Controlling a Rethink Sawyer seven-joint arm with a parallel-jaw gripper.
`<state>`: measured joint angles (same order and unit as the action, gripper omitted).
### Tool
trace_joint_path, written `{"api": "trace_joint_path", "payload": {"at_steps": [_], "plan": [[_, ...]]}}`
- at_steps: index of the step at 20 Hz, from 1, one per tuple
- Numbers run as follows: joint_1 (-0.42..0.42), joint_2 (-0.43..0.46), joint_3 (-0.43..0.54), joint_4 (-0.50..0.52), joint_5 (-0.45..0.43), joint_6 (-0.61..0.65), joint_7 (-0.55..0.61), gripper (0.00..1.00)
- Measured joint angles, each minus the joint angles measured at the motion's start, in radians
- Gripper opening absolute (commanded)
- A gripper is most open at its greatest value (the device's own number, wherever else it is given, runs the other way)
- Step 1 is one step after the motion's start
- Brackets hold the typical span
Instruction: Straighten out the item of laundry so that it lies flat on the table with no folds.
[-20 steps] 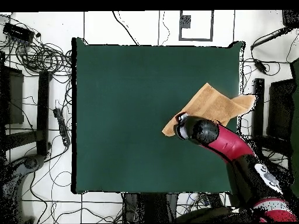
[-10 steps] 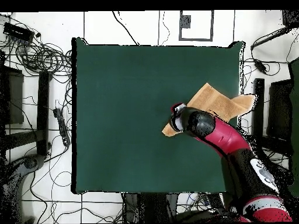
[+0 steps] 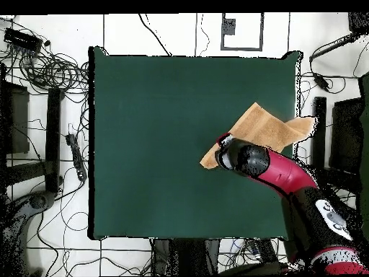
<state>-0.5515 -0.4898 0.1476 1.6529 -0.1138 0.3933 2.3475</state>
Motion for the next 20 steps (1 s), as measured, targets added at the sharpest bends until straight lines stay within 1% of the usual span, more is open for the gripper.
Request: {"api": "trace_joint_path", "payload": {"at_steps": [1,5,9,13,17,20], "plan": [[-0.001,0.004,0.0,0.0,-0.024,-0.002,0.0,0.0],[0.004,0.015,0.002,0.001,-0.072,-0.018,0.0,0.0],[0.003,0.017,0.009,0.0,-0.092,-0.025,0.0,0.0],[0.01,0.02,0.009,0.001,-0.094,-0.07,0.0,0.0],[0.039,0.022,-0.004,0.001,-0.088,-0.14,0.0,0.0],[0.046,0.025,-0.003,0.0,-0.082,-0.162,0.0,0.0]]}}
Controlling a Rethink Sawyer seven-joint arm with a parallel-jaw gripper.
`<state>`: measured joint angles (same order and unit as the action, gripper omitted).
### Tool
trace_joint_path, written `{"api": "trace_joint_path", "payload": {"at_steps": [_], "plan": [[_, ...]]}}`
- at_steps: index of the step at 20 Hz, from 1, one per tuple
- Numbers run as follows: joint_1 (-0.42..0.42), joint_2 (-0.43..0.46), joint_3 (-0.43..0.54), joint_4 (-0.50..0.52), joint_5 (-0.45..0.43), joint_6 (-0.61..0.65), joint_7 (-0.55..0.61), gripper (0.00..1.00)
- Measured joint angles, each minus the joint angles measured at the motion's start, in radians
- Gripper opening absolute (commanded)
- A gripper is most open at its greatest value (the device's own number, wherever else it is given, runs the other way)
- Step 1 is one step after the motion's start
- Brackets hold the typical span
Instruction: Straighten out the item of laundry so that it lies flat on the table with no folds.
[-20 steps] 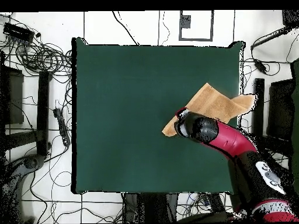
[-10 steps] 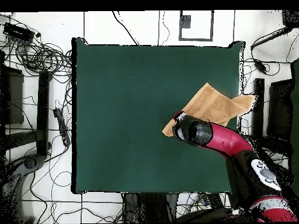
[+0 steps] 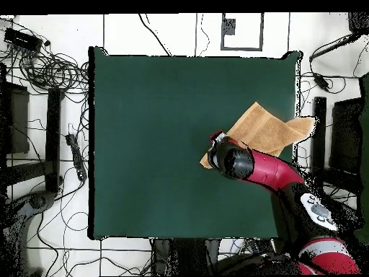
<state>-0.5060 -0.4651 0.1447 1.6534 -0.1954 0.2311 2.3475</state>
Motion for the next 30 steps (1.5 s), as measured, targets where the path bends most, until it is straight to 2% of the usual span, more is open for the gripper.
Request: {"api": "trace_joint_path", "payload": {"at_steps": [7,17,18,25,30], "plan": [[-0.002,0.058,-0.003,-0.006,0.057,-0.054,0.0,0.0],[0.042,0.051,-0.039,0.034,0.255,-0.054,0.0,0.0],[0.106,0.035,-0.085,0.063,0.311,-0.049,0.0,1.0],[0.184,0.014,-0.133,0.087,0.354,-0.01,0.0,1.0],[0.166,0.01,-0.129,0.099,0.361,-0.001,0.0,1.0]]}}
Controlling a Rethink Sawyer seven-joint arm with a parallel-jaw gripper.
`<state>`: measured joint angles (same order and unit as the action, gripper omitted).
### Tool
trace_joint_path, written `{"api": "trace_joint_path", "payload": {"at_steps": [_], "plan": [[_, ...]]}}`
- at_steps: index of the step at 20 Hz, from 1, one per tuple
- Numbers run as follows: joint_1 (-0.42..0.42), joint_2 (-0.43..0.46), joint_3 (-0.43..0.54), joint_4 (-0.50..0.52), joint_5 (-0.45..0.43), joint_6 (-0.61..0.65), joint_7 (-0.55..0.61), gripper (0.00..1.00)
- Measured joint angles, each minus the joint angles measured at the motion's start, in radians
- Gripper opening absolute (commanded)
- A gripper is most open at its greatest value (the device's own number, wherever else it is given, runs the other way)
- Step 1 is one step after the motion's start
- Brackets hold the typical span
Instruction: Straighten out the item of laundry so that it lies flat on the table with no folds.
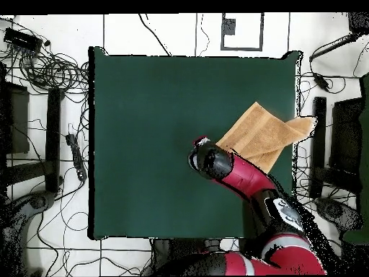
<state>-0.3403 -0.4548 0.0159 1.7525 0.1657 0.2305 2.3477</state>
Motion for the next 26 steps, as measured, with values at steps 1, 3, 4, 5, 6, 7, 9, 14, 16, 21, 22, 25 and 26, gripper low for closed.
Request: {"api": "trace_joint_path", "payload": {"at_steps": [1,3,4,5,6,7,9,14,16,21,22,25,26], "plan": [[-0.01,0.0,0.002,0.002,-0.004,0.0,0.0,1.0],[-0.045,0.001,0.006,0.009,-0.024,0.0,0.0,1.0],[-0.054,0.001,0.007,0.011,-0.031,0.0,0.0,1.0],[-0.073,0.001,0.007,0.015,-0.044,0.0,0.0,1.0],[-0.088,0.0,0.007,0.017,-0.059,0.0,0.0,1.0],[-0.106,-0.001,0.007,0.019,-0.081,0.003,0.0,1.0],[-0.126,-0.002,0.008,0.022,-0.107,0.007,0.0,1.0],[-0.192,0.003,0.048,0.035,-0.18,-0.002,0.0,1.0],[-0.223,0.007,0.082,0.036,-0.209,-0.014,0.0,1.0],[-0.246,0.004,0.108,0.04,-0.241,-0.014,0.0,1.0],[-0.248,0.004,0.11,0.04,-0.242,-0.014,0.0,1.0],[-0.289,0.005,0.149,0.048,-0.247,-0.012,0.0,1.0],[-0.301,0.006,0.16,0.05,-0.247,-0.01,0.0,1.0]]}}
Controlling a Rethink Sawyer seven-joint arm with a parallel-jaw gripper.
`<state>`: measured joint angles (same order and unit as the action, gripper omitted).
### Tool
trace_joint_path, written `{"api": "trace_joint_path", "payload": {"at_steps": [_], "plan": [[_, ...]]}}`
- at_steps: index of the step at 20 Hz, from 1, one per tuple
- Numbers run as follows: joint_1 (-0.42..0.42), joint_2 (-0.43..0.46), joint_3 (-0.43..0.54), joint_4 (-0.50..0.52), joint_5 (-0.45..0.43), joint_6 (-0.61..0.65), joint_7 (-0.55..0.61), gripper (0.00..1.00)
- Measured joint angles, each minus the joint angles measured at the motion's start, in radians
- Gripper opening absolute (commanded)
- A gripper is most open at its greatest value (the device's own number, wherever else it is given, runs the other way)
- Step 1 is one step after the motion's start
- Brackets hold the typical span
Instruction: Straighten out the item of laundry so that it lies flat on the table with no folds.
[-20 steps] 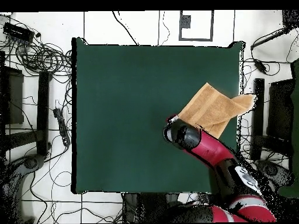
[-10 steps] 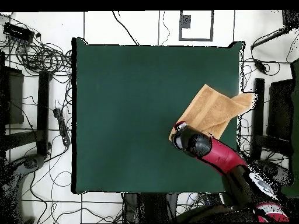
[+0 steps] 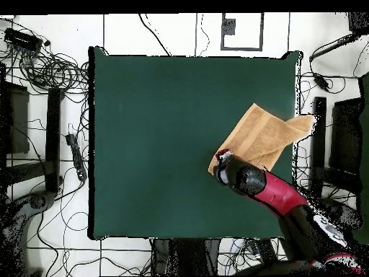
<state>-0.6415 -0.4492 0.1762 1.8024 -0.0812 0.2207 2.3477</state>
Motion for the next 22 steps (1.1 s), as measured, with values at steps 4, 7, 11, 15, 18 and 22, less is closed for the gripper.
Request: {"api": "trace_joint_path", "payload": {"at_steps": [4,7,11,15,18,22], "plan": [[-0.02,0.004,0.021,-0.001,0.001,0.013,0.0,0.0],[-0.004,0.003,0.016,-0.004,0.001,0.012,0.0,0.0],[0.033,0.003,0.016,-0.018,0.002,0.012,0.0,0.0],[0.093,0.003,0.002,-0.018,0.072,-0.014,0.004,0.0],[0.141,0.0,-0.006,-0.013,0.137,-0.049,0.017,0.0],[0.21,-0.005,-0.018,0.002,0.225,-0.094,0.05,0.0]]}}
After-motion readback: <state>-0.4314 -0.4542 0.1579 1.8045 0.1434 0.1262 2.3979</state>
